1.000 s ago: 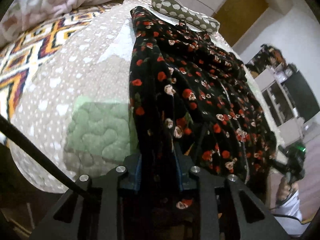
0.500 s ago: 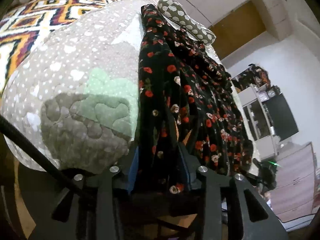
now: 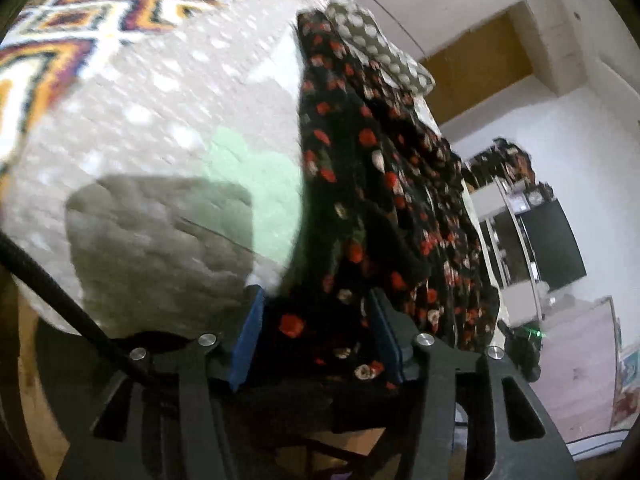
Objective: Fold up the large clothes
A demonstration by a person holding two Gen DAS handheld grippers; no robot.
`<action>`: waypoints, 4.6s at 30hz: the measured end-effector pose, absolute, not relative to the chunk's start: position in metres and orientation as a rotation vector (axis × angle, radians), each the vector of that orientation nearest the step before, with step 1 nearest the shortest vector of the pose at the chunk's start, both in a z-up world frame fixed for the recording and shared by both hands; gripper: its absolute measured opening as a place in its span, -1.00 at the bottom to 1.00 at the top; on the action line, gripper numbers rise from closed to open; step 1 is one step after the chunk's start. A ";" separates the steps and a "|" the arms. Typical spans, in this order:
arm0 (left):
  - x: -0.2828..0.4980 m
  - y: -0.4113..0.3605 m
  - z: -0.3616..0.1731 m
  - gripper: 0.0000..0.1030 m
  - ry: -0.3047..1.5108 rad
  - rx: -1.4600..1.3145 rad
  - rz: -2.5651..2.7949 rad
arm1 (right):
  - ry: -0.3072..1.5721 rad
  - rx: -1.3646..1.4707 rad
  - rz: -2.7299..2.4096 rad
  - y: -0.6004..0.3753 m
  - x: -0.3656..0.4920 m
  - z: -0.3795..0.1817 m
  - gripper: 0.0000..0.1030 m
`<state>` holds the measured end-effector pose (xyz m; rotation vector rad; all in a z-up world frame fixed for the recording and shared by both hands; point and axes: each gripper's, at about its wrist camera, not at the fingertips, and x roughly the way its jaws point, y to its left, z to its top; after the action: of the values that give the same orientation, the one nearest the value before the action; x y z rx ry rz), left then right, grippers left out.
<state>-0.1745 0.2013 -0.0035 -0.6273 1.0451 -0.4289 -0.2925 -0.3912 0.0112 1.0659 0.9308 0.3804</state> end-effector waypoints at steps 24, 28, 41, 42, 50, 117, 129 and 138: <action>-0.191 0.184 -0.016 0.30 1.017 -0.601 -0.492 | 1.025 1.020 0.443 -0.364 -0.293 0.005 0.41; -0.193 0.182 -0.017 0.31 1.021 -0.595 -0.496 | 1.036 1.008 0.437 -0.360 -0.293 0.005 0.37; -0.195 0.175 -0.051 0.27 1.168 -0.623 -0.510 | 1.054 1.013 0.433 -0.360 -0.292 0.002 0.36; -0.196 0.172 -0.053 0.07 1.180 -0.617 -0.507 | 1.057 1.006 0.428 -0.359 -0.292 0.002 0.35; -0.209 0.182 -0.036 -0.86 1.171 -0.614 -0.392 | 1.081 0.908 0.394 -0.351 -0.291 0.018 -0.09; 0.075 0.084 0.115 0.21 0.945 -0.134 -0.154 | 1.000 0.444 0.005 -0.378 0.023 0.094 -0.33; 0.077 0.094 0.063 0.21 1.032 -0.087 -0.038 | 1.051 0.384 -0.179 -0.409 0.007 0.084 -0.85; 0.073 0.096 0.069 0.24 1.018 -0.138 -0.025 | 0.848 0.321 -0.094 -0.368 -0.008 0.156 -0.77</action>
<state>0.0732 0.0959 0.0689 -0.1384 1.0182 -0.0251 -0.0083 -0.3676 0.1565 0.3211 0.8476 -0.0938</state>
